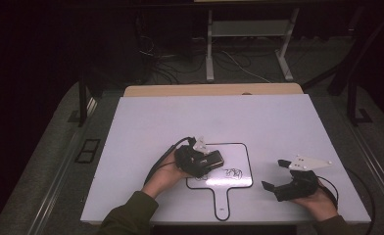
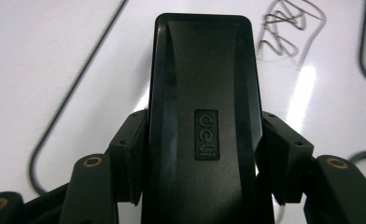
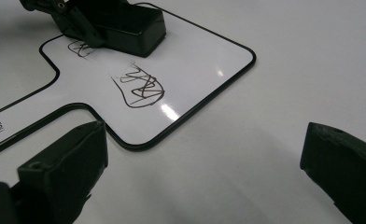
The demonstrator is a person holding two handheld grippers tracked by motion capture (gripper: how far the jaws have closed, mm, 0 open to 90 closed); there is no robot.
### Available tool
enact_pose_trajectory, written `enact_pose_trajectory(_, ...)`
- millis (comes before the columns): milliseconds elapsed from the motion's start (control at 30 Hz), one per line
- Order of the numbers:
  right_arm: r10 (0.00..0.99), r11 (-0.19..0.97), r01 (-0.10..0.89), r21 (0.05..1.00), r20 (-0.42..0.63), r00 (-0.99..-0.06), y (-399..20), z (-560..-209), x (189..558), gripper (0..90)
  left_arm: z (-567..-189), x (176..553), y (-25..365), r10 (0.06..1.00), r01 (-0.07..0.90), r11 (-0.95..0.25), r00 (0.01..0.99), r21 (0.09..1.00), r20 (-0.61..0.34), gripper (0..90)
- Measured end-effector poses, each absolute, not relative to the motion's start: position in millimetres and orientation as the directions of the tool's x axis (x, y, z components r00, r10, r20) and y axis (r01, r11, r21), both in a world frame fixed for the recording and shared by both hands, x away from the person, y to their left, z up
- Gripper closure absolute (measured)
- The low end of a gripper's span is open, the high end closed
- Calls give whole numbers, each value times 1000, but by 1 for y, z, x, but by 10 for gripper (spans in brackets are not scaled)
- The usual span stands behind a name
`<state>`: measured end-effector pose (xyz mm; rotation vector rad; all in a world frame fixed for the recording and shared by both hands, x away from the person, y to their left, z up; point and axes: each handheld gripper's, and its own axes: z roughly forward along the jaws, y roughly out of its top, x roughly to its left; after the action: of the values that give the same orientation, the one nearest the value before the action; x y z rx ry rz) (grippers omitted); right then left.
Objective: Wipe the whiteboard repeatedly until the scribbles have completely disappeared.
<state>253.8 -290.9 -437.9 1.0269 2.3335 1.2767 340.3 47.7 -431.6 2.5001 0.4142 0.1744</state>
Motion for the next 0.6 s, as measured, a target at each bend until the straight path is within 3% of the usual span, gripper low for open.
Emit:
enact_pose_trajectory(200, 705, 356, 447, 821, 78, -705, -291, -438, 254, 0, -430, 321, 33, 241, 182, -806, 970, 564, 32, 394)
enact_pose_trajectory(433, 707, 352, 448, 822, 80, -703, -292, -437, 253, 0, -430, 345, 59, 361, 274, -777, 932, 566, 43, 395)
enact_pose_trajectory(600, 706, 355, 447, 821, 78, -704, -291, -438, 254, 0, -431, 331, 56, 316, 249, -784, 948, 568, 20, 395)
